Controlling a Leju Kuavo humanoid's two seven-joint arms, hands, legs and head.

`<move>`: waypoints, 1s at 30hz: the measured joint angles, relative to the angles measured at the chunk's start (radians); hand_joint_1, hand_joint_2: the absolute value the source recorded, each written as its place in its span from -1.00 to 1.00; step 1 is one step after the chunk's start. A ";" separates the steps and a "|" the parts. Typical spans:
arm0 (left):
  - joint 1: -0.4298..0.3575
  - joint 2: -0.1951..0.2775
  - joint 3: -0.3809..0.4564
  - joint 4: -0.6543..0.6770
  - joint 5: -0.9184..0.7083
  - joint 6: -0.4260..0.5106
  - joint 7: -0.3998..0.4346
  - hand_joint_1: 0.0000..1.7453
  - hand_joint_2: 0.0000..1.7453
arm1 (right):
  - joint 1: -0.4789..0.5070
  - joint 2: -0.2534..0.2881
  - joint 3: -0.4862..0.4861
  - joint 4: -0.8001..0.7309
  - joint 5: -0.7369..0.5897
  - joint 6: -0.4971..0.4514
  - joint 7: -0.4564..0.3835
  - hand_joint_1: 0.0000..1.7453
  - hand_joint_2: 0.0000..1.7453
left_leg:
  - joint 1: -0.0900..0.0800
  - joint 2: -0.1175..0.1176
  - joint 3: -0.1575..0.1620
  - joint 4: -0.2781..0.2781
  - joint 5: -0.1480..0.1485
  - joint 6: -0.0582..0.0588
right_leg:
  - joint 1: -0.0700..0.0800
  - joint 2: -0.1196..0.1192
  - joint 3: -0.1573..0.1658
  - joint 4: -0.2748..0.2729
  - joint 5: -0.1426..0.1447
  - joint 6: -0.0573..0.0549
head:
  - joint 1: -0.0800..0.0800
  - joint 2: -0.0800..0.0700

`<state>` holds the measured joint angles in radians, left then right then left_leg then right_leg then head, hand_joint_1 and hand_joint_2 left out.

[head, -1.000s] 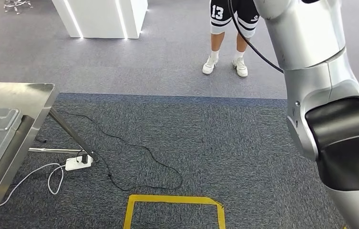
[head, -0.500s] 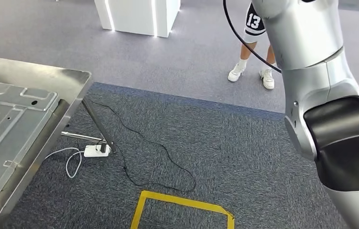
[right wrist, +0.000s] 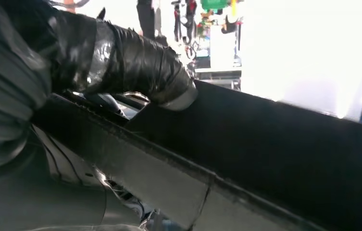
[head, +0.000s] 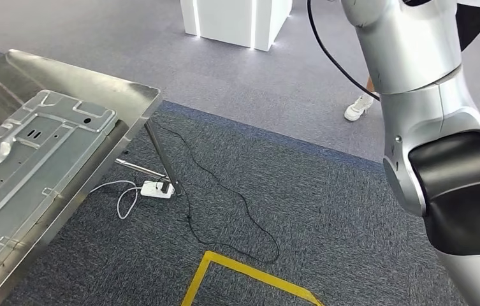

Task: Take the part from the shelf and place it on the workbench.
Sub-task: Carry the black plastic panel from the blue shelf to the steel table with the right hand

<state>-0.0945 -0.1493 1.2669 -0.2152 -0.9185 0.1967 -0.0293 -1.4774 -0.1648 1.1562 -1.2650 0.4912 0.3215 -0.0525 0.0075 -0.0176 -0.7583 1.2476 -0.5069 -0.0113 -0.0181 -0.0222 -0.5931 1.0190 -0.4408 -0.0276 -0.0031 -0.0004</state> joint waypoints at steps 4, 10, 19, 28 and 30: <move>0.001 0.000 0.000 0.000 0.000 0.000 0.002 -1.00 1.00 | 0.008 0.001 0.000 0.000 0.001 0.000 -0.001 1.00 1.00 | 0.006 0.023 0.017 -0.038 0.050 -0.006 | 0.001 -0.045 0.004 0.005 -0.011 0.005 | 0.000 0.000; 0.000 0.000 0.000 0.000 0.000 -0.001 0.002 -1.00 1.00 | 0.007 -0.001 0.000 0.002 0.004 0.001 -0.001 1.00 1.00 | -0.008 0.048 0.115 -0.223 0.104 0.026 | 0.011 -0.095 0.019 0.011 -0.034 0.034 | 0.001 0.000; -0.005 0.001 0.000 0.000 0.004 0.000 0.004 -1.00 1.00 | 0.015 -0.006 -0.003 0.008 0.007 -0.003 -0.001 1.00 1.00 | -0.009 -0.057 0.132 -0.224 0.098 0.056 | 0.004 0.029 -0.120 0.231 -0.079 0.037 | 0.002 0.000; -0.001 -0.002 0.002 0.000 0.006 0.000 0.008 -1.00 1.00 | 0.011 -0.005 -0.023 0.015 0.015 -0.016 -0.001 1.00 1.00 | -0.006 -0.061 0.098 -0.175 0.069 0.013 | 0.002 0.038 -0.006 -0.013 0.017 0.004 | 0.003 0.000; -0.001 -0.002 0.002 0.000 0.006 0.000 0.008 -1.00 1.00 | 0.009 -0.005 -0.028 0.017 0.016 -0.016 -0.001 1.00 1.00 | 0.000 -0.004 0.039 -0.056 0.012 0.003 | 0.003 0.012 0.002 -0.017 0.015 -0.001 | 0.002 0.000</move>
<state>-0.0954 -0.1513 1.2688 -0.2152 -0.9128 0.1965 -0.0213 -1.4685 -0.1700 1.1279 -1.2485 0.5075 0.3053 -0.0530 0.0070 -0.0214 -0.7191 1.1916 -0.4947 -0.0080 -0.0152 -0.0105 -0.5915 1.0018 -0.4260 -0.0285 -0.0009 -0.0004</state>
